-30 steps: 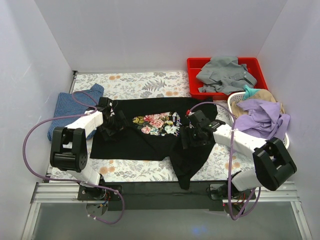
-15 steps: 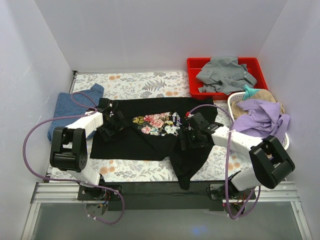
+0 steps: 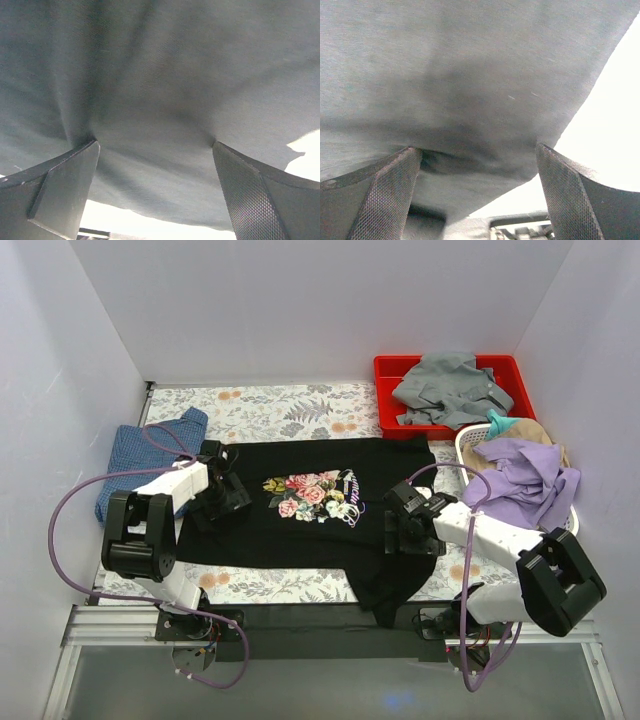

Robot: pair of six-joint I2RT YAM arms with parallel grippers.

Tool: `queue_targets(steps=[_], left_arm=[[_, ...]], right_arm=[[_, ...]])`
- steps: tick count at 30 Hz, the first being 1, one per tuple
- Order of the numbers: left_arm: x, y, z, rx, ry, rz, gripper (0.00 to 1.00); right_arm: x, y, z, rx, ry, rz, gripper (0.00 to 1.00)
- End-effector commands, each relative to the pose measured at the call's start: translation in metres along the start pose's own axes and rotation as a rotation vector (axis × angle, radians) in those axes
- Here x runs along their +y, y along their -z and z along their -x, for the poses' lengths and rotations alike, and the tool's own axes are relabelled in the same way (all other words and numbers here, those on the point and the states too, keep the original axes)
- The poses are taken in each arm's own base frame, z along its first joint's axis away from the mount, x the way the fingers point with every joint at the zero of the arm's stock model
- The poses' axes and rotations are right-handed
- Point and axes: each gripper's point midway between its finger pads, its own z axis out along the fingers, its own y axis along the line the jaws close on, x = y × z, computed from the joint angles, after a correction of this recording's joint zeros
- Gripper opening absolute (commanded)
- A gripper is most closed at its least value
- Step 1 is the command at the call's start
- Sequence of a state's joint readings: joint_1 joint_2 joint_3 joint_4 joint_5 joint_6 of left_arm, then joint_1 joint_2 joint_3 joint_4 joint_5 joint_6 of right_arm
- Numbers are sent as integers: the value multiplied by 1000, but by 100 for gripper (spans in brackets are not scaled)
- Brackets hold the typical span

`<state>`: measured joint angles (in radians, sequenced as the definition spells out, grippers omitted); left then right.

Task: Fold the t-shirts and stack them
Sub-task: Fold the tshirt

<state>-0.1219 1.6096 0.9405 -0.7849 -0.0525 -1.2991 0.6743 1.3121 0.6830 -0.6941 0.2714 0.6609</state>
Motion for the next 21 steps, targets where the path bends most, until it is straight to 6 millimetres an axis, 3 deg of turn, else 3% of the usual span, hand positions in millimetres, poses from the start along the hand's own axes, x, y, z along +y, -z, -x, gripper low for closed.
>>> queue_targets(steps=[1, 3, 7, 10, 12, 14, 18, 21], left_arm=[[28, 5, -1, 12, -42, 145, 96], [23, 5, 0, 20, -49, 122, 96], [-9, 25, 18, -36, -55, -27, 96], [-30, 43, 33, -79, -55, -120, 96], [-46, 61, 42, -98, -69, -191, 96], [-57, 76, 54, -131, -76, -230, 96], [-75, 96, 55, -137, -110, -333, 96], [-84, 100, 49, -127, -128, -403, 96]], right_arm=[[-29, 14, -4, -3, -20, -136, 98], [-18, 21, 5, -13, 4, -90, 98], [20, 62, 57, -195, 95, 68, 98], [40, 85, 61, -219, 174, 207, 98], [57, 92, 49, -184, 232, 318, 97], [60, 93, 33, -158, 265, 359, 96], [73, 102, -8, -100, 339, 480, 93], [78, 109, -33, -99, 380, 529, 92]])
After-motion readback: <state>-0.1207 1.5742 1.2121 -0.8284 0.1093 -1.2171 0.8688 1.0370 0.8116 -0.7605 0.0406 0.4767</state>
